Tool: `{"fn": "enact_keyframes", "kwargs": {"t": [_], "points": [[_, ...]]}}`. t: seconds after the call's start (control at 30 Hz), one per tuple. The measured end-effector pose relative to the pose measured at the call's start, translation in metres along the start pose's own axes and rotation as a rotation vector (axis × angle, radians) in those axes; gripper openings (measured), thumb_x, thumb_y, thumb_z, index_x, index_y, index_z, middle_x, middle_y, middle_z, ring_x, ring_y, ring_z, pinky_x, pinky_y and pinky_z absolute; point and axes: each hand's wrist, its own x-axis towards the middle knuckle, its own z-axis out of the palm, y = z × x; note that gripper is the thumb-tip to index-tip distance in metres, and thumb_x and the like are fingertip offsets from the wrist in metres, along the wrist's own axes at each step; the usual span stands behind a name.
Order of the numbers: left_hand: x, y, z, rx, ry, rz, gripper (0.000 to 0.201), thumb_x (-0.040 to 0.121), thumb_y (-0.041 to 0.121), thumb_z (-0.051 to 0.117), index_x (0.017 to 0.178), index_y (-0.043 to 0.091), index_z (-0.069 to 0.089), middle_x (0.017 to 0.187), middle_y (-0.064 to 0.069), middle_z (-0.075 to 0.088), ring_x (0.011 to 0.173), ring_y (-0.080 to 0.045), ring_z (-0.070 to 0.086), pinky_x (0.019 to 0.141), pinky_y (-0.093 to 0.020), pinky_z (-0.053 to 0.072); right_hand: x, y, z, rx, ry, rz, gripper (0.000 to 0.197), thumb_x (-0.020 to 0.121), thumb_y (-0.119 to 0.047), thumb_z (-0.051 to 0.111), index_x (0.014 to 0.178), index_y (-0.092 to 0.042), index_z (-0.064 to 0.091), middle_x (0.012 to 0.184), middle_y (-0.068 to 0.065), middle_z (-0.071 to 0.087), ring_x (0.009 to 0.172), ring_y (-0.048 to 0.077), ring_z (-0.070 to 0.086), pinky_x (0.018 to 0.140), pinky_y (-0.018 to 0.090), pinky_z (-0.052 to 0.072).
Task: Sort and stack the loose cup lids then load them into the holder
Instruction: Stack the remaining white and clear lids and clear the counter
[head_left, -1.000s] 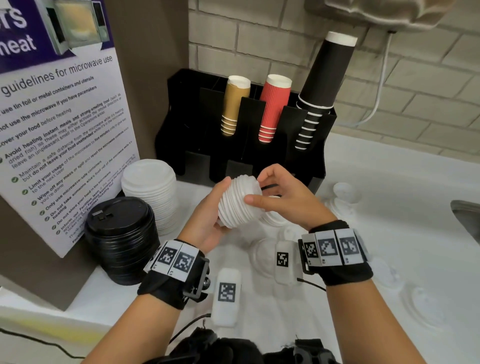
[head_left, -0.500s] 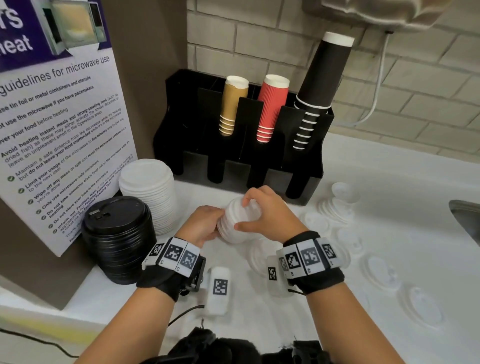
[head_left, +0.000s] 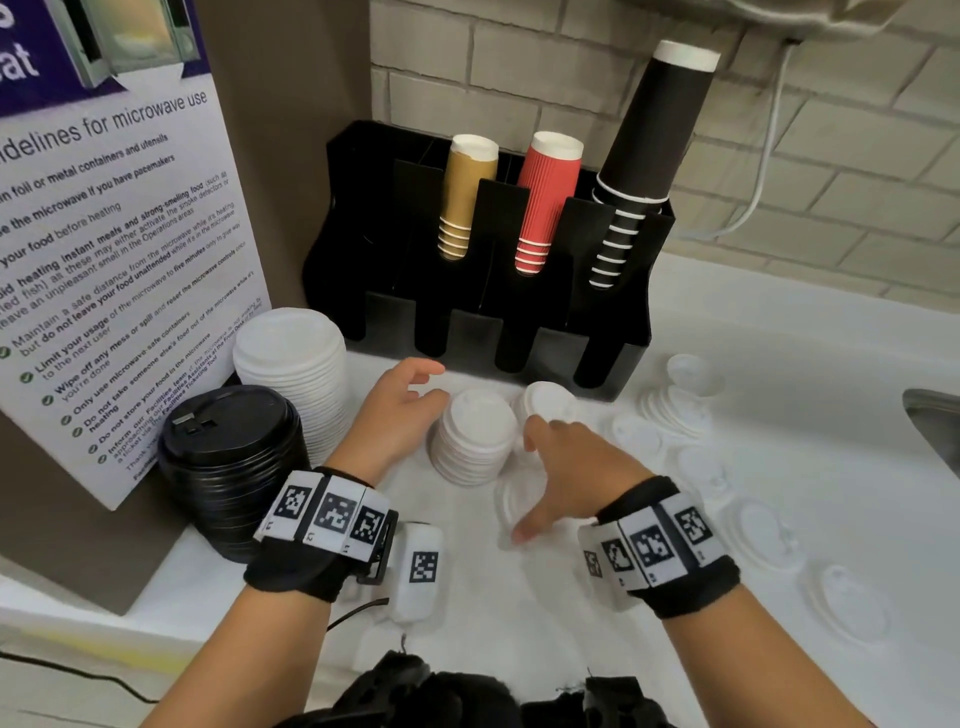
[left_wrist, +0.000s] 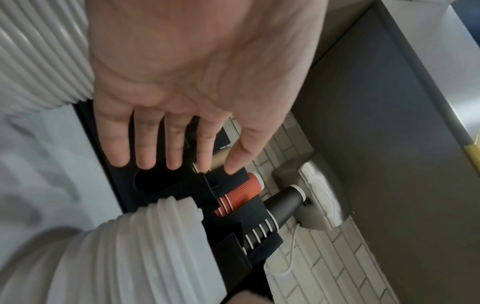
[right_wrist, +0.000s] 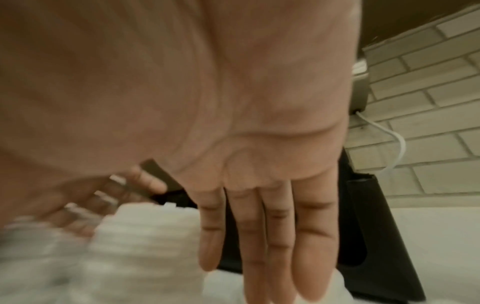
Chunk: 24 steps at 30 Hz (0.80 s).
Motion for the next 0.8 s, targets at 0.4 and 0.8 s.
{"fn": "enact_keyframes", "kwargs": {"t": [0.4, 0.8], "points": [[-0.002, 0.001, -0.008, -0.008, -0.026, 0.051, 0.026, 0.093, 0.021, 0.060, 0.115, 0.033, 0.057, 0.124, 0.009, 0.052, 0.110, -0.011, 0.052, 0.071, -0.019, 0.039, 0.002, 0.012, -0.001, 0.062, -0.050, 0.033, 0.084, 0.064, -0.032, 0.083, 0.130, -0.025, 0.032, 0.118, -0.004, 0.044, 0.093, 0.015, 0.051, 0.067, 0.023, 0.042], [-0.005, -0.009, 0.005, 0.342, -0.171, 0.030, 0.082, 0.070, 0.022, 0.085, 0.139, 0.019, 0.042, 0.123, 0.003, 0.052, 0.111, -0.016, 0.053, 0.091, -0.028, 0.044, 0.032, -0.008, -0.036, 0.386, 0.264, -0.216, 0.062, 0.073, -0.032, 0.078, 0.128, -0.030, 0.049, 0.124, -0.002, 0.053, 0.113, 0.016, 0.050, 0.096, 0.033, 0.045]]}}
